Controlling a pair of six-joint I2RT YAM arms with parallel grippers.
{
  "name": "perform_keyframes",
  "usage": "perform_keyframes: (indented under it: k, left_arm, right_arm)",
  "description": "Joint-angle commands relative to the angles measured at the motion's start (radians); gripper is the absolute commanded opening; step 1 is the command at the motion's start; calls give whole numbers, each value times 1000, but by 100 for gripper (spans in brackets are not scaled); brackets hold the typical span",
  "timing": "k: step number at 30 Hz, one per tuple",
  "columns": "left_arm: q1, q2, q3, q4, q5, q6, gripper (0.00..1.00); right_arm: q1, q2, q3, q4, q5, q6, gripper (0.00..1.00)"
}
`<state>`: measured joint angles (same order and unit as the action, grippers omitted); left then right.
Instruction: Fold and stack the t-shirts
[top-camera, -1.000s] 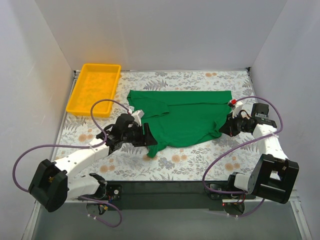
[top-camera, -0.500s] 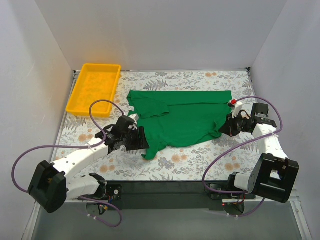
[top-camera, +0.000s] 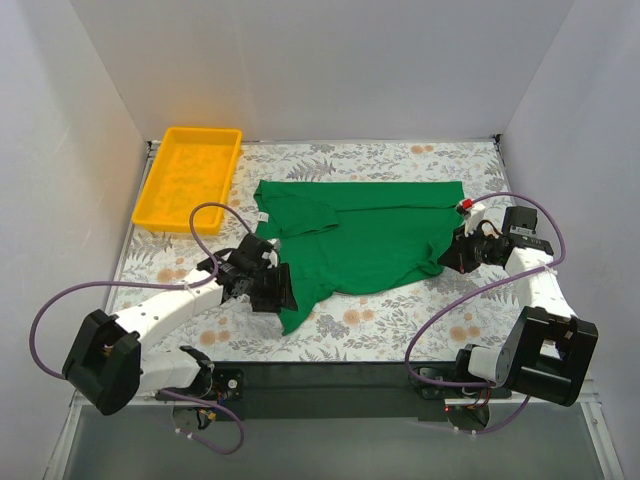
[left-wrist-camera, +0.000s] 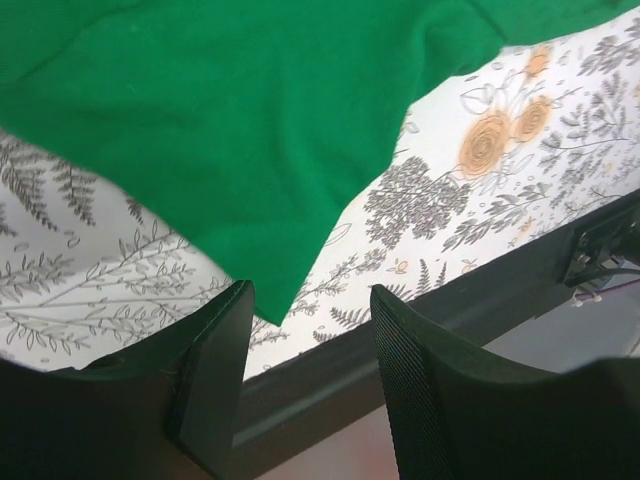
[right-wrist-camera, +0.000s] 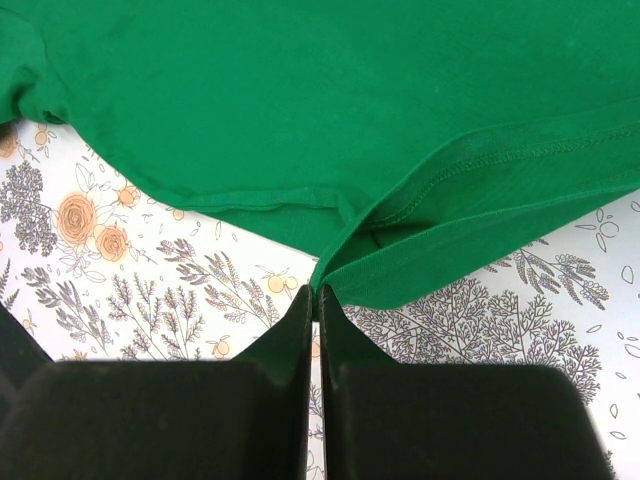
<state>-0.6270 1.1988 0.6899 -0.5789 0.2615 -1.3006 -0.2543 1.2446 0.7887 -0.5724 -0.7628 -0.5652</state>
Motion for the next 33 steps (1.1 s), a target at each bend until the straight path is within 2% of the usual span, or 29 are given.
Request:
perform_keyframes:
  k: [1,8,13,17,23,33]
  left_arm:
    - [-5,27,43,-137,-21,-77,49]
    - [-5,-51,-1,-203,-70,-224,49]
    - [-7,-156,-113,-95,-8,-331,44]
    - [-8,-119,-145,-33,-1,-318,42]
    - [-11,-24,-115,2,2,-253,41]
    - [-34,-16,-155,31,77,-230,39]
  right_arm:
    - [-3,-1,-2,16,-27,-15,1]
    - [-3,-8,-2,14,-29,-15,1]
    - [-3,-8,1,14,-35,-15,1]
    - [-3,-11,-2,13,-38,-16,1]
    - [-5,-16,-2,13,-38,-16,1]
    - [-7,-7,-2,13,-41,-16,1]
